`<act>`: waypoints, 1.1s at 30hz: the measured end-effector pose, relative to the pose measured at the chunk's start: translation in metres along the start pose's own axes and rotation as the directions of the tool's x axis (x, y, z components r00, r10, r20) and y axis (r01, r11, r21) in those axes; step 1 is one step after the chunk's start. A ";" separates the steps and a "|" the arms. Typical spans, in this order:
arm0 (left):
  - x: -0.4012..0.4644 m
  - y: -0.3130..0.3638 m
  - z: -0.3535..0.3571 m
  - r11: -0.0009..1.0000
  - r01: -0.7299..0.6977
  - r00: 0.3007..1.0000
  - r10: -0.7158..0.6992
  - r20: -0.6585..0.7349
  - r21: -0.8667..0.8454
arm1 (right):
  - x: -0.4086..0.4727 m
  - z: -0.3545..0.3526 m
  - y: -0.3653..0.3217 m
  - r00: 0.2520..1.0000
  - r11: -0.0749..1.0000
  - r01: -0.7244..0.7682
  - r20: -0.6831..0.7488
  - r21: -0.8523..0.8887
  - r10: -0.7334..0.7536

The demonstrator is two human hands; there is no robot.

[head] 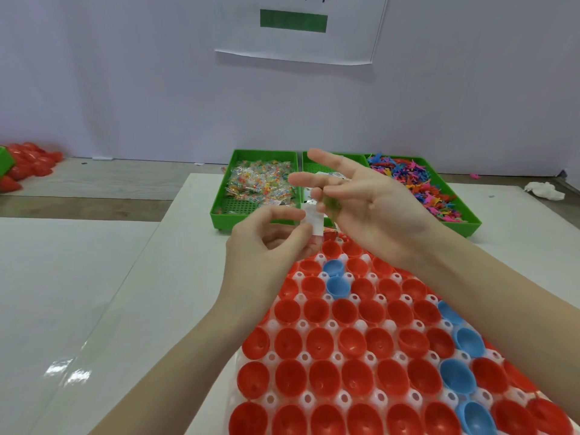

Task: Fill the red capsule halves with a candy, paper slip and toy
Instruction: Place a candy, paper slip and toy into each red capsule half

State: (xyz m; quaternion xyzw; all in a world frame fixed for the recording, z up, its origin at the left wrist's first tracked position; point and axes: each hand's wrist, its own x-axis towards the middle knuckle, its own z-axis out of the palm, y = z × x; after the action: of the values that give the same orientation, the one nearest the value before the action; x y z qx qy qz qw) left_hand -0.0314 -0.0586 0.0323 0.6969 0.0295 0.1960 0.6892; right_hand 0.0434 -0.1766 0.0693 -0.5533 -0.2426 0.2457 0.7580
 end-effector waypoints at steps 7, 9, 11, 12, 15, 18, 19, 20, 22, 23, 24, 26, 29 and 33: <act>0.000 0.006 0.000 0.993 -0.002 0.999 0.007 0.042 -0.122 | -0.008 0.002 0.001 0.995 0.991 0.098 0.007 -0.085 -0.098; -0.002 0.007 0.001 0.993 -0.033 0.998 0.039 0.051 -0.114 | -0.010 0.003 -0.001 0.993 0.979 0.116 0.002 -0.169 -0.117; -0.003 0.009 0.003 0.990 -0.067 0.996 0.073 0.047 -0.121 | -0.011 0.004 -0.002 0.992 0.955 0.117 -0.015 -0.273 -0.126; -0.003 0.009 0.003 0.988 -0.082 0.995 0.088 0.043 -0.131 | -0.012 0.005 -0.002 0.993 0.948 0.106 -0.023 -0.300 -0.119; -0.004 0.011 0.003 0.980 -0.092 0.993 0.104 0.058 -0.177 | -0.012 0.005 -0.002 0.996 0.947 0.071 -0.027 -0.314 -0.084; -0.002 0.011 -0.004 0.982 -0.092 0.992 0.105 0.076 -0.164 | -0.010 0.009 -0.001 0.997 0.935 0.054 -0.026 -0.349 -0.067; 0.000 0.012 -0.008 0.985 -0.097 0.991 0.109 0.078 -0.141 | -0.008 0.012 0.000 0.998 0.930 0.051 -0.026 -0.365 -0.064; 0.003 0.012 -0.012 0.988 -0.108 0.990 0.117 0.084 -0.108 | -0.006 0.014 0.002 0.998 0.921 0.046 -0.031 -0.388 -0.063; 0.009 0.014 -0.022 0.991 -0.130 0.985 0.132 0.107 -0.032 | 0.001 0.017 0.003 0.996 0.881 0.040 -0.056 -0.472 -0.076; 0.012 0.014 -0.028 0.991 -0.137 0.984 0.136 0.112 0.005 | 0.004 0.018 0.002 0.992 0.832 0.045 -0.075 -0.552 -0.103; 0.015 0.013 -0.033 0.989 -0.144 0.984 0.139 0.109 0.044 | 0.007 0.019 0.002 0.986 0.765 0.057 -0.084 -0.641 -0.144; 0.019 0.008 -0.042 0.980 -0.155 0.985 0.144 0.094 0.121 | 0.012 0.020 0.001 0.980 0.667 0.100 -0.044 -0.739 -0.196; 0.022 -0.003 -0.050 0.962 -0.175 0.983 0.158 0.094 0.210 | 0.020 0.021 0.006 0.981 0.622 0.151 0.037 -0.769 -0.193; 0.023 -0.016 -0.056 0.918 -0.226 0.972 0.190 0.138 0.325 | 0.030 0.024 0.018 0.986 0.515 0.151 0.087 -0.844 -0.145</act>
State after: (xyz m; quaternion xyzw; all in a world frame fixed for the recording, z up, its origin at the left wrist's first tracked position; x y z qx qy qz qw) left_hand -0.0247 0.0027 0.0205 0.8134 -0.0473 0.2235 0.5349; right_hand 0.0496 -0.1355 0.0617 -0.8279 -0.3795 0.0332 0.4117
